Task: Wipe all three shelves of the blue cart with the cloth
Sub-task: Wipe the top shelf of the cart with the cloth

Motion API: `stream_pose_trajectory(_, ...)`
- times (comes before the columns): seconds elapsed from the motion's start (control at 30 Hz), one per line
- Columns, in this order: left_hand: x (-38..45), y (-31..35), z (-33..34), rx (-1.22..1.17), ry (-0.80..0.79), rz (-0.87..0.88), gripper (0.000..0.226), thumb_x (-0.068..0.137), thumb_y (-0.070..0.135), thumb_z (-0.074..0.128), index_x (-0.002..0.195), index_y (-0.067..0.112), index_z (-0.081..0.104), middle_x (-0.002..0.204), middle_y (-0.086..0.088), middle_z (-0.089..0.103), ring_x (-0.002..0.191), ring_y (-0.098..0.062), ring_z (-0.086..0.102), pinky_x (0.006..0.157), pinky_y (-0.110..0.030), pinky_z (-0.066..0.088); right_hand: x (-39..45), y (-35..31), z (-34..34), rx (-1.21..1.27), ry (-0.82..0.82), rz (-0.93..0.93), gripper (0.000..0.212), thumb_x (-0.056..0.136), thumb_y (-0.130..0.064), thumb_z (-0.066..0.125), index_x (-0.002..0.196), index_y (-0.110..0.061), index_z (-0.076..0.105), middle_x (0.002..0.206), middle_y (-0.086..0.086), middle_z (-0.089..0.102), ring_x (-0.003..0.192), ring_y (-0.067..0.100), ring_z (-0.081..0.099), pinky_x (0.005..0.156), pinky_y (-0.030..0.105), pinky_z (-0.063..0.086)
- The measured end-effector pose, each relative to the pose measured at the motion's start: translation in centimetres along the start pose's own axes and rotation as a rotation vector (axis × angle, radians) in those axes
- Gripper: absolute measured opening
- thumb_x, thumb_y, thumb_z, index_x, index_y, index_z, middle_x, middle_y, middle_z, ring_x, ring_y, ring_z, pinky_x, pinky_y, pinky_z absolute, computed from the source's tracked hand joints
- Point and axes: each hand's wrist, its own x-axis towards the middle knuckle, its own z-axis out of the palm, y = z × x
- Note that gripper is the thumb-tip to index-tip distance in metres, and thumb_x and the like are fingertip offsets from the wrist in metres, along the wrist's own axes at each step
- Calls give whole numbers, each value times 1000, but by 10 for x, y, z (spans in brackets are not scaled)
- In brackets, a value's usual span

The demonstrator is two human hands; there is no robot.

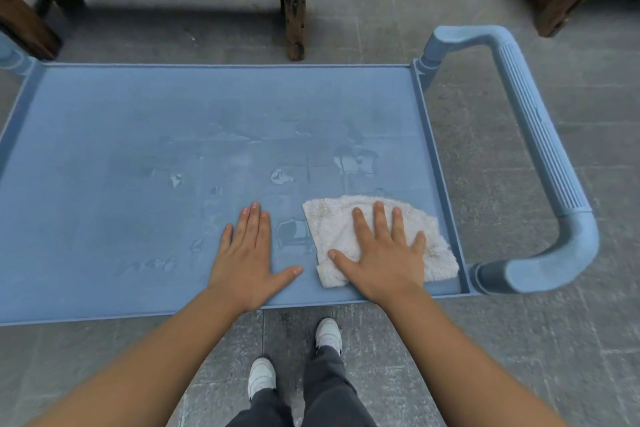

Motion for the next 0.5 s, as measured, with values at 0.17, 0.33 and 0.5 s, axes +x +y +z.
stream_pose_trajectory(0.17,1,0,0,1,1,-7,114,71,90,5,148,11,-25,153,-6,-36,140,-20,-35,118,-43,-12,17,-1,-10,-8,59,-40,92,75,-86,5,153,-36,1,164,1,-6,150,24,-10,111,63,2)
stream_pose_trajectory(0.33,0,0,0,4,2,-6,115,72,89,8,150,10,-21,154,-6,-34,142,-20,-33,118,-43,-11,19,1,-15,-39,25,-118,98,73,-88,5,153,-33,5,164,7,-5,149,23,-14,112,62,-2)
stream_pose_trajectory(0.5,-1,0,-1,-9,1,-7,116,71,90,7,151,9,-19,154,-7,-33,142,-19,-32,118,-44,-9,-9,3,-11,-76,-70,-73,108,61,-96,13,150,-40,-6,162,0,-19,145,33,-24,105,69,-6)
